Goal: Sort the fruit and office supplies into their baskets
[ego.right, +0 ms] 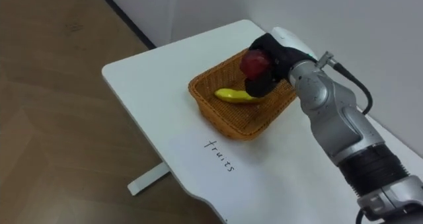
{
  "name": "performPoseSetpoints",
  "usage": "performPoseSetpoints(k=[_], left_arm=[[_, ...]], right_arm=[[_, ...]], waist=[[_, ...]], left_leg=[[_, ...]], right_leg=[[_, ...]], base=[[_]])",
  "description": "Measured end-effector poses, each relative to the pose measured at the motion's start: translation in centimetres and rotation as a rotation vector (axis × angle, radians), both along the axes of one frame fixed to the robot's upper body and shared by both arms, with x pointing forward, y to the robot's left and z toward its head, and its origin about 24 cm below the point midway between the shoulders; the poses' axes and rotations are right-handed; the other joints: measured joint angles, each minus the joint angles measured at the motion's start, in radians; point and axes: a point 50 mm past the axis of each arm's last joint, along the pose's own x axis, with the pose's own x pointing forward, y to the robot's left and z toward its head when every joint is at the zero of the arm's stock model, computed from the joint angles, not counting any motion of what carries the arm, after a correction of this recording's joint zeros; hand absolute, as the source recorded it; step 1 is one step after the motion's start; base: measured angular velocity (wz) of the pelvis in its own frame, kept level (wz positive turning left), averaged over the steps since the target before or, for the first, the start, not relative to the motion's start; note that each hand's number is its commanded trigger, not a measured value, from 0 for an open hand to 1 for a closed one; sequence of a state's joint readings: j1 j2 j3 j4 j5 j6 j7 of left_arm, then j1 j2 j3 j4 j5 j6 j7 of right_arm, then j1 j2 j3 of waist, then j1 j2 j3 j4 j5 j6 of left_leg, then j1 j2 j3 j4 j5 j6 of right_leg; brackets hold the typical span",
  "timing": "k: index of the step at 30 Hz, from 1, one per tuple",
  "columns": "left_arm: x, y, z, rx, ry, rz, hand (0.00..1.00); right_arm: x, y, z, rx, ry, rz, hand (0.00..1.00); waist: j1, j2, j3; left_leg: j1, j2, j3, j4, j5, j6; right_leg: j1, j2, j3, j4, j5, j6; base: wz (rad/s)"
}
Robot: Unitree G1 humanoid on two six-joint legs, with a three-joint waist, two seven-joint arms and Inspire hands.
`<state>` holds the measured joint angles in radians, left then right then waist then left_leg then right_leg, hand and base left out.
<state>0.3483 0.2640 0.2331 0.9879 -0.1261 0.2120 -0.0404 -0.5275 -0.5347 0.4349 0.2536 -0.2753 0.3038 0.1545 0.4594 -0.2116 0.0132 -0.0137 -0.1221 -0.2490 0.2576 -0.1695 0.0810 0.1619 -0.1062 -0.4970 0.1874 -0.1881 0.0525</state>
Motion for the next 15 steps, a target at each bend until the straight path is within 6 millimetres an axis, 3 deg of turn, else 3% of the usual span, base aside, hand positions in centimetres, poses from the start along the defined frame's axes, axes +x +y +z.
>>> performPoseSetpoints(k=[6,12,13,15], left_arm=[[0.30,-0.10,-0.03,-0.011,-0.011,-0.007,0.00],[0.29,-0.18,-0.06,-0.013,-0.010,-0.007,0.00],[0.30,-0.22,-0.07,-0.014,-0.009,-0.009,0.00],[0.36,-0.26,-0.09,-0.016,-0.010,-0.012,0.00]], right_arm=[[-0.05,0.12,-0.42,-0.003,0.014,0.010,1.00],[-0.02,-0.08,-0.61,0.003,0.019,-0.001,1.00],[0.00,-0.20,-0.72,0.001,0.016,-0.005,0.76],[0.03,-0.41,-0.88,-0.002,0.016,-0.017,0.51]], waist=[[0.011,0.017,0.0097],[0.009,0.026,0.0040],[0.008,0.028,0.0005],[0.009,0.028,-0.0030]], left_leg=[[-0.017,-0.004,-0.003,0.014,-0.007,0.000],[-0.028,-0.009,-0.006,0.017,-0.008,0.001],[-0.028,-0.010,-0.007,0.017,-0.007,0.002],[-0.027,-0.012,-0.007,0.017,-0.007,0.003]], right_leg=[[-0.005,0.000,0.000,0.000,-0.001,0.002],[-0.006,-0.003,0.000,-0.002,-0.002,0.003],[-0.006,-0.003,0.000,-0.001,-0.002,0.003],[-0.005,-0.006,0.001,-0.001,-0.004,0.007]], base=[[0.00],[0.00],[0.00],[0.03]])
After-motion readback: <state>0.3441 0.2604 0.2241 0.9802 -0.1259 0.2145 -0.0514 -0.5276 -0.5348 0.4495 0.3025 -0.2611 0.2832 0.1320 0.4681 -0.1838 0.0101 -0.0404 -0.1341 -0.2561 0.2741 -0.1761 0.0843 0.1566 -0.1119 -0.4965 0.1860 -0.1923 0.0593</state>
